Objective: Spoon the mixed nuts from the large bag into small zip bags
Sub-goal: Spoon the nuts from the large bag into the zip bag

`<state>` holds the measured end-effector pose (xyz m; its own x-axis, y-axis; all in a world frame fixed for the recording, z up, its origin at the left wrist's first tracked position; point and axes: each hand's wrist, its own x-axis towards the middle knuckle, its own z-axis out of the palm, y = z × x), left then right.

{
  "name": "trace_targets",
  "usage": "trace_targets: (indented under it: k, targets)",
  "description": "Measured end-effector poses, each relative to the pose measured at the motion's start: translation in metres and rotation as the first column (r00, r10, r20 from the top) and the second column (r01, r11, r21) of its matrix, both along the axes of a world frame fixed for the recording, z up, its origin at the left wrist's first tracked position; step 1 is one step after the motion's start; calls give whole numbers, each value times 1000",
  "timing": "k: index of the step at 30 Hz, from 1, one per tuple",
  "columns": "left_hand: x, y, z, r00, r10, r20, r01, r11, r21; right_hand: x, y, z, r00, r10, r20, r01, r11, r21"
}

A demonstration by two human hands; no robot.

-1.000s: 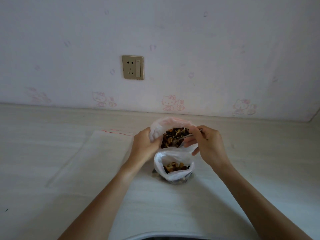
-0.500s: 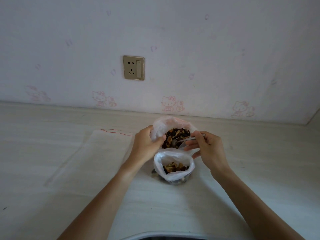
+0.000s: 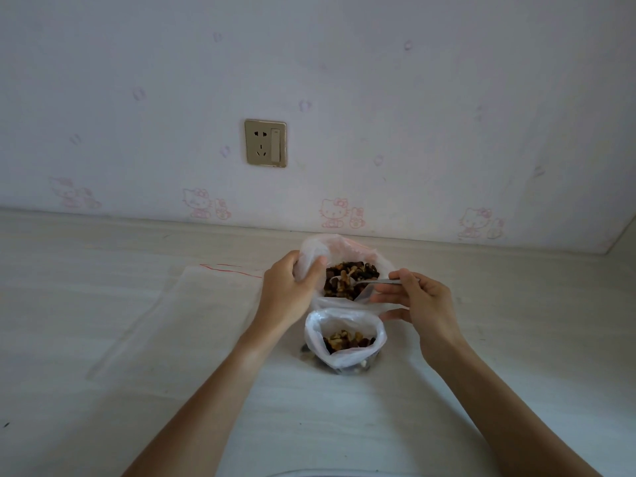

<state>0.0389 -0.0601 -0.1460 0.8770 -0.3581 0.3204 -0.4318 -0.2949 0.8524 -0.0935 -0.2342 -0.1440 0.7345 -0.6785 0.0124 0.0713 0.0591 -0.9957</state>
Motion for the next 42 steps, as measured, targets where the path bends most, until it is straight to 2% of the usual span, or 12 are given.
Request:
trace_targets:
  k: [5,14,16,18,20,26,29,32,34,36,39,42]
  targets:
    - [1,1,1,1000,-20,-10,20,999,-40,-4,-5,8,999,-21,24,20,999,27]
    - [1,17,11,1000,3,29,-4,1000,18,-25,-9,46,987,50,154,-52,999,10]
    - [-3,25,12,994,62,86,-64,998,18,-35,-9,49,983,77,169,-77,997,-7]
    - [-10,34,14,971,102,215,-106,994,7,-46,-9,48,983,102,156,-100,995,-19]
    - [-20,42,15,950,86,299,-99,995,30,-55,-7,45,984,121,133,-118,993,-28]
    - [-49,52,4,990,-75,121,39,960,277,-77,0,30,990,131,48,-128,990,-63]
    - [-54,50,-1,994,-104,26,92,956,280,-84,2,26,988,148,37,-143,982,-120]
    - [-58,47,-1,987,-148,-54,157,963,219,-88,2,27,985,171,35,-151,933,-327]
    - [-60,46,0,984,-167,-68,177,968,178,-90,3,29,982,188,7,-158,846,-509]
    - [-61,45,1,983,-170,-65,178,970,163,-95,5,33,976,212,-47,-186,702,-687]
    - [-60,45,1,980,-182,-86,192,973,132,-102,10,43,969,226,-101,-168,306,-937]
    - [-59,48,1,979,-192,-66,200,967,157,-104,17,48,965,230,-129,-103,-121,-987]
